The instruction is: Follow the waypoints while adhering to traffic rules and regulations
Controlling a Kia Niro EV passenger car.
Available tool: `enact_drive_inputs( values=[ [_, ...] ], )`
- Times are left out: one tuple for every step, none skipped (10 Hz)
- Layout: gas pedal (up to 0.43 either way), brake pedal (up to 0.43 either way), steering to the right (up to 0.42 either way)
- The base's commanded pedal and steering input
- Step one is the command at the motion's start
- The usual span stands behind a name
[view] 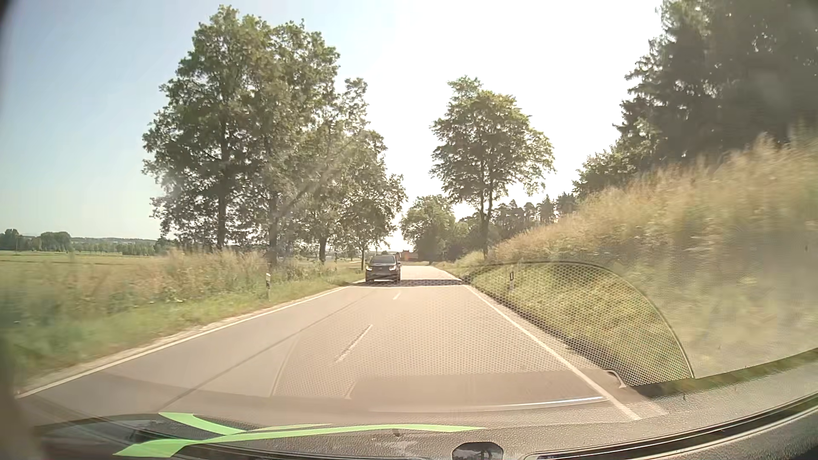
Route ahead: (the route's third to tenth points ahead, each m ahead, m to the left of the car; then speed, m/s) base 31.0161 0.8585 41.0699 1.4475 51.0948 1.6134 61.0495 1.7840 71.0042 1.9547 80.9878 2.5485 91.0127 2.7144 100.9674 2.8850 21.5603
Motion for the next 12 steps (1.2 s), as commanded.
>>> enact_drive_inputs(
  values=[
    [0.189,0.0,-0.003],
    [0.189,0.0,-0.003],
    [0.189,0.0,-0.004],
    [0.197,0.0,-0.004],
    [0.197,0.0,-0.003],
    [0.209,0.0,-0.003],
    [0.22,0.0,-0.003],
    [0.24,0.0,-0.004],
    [0.248,0.0,-0.003],
    [0.248,0.0,-0.004],
    [0.248,0.0,-0.004],
    [0.24,0.0,-0.003]
  ],
)
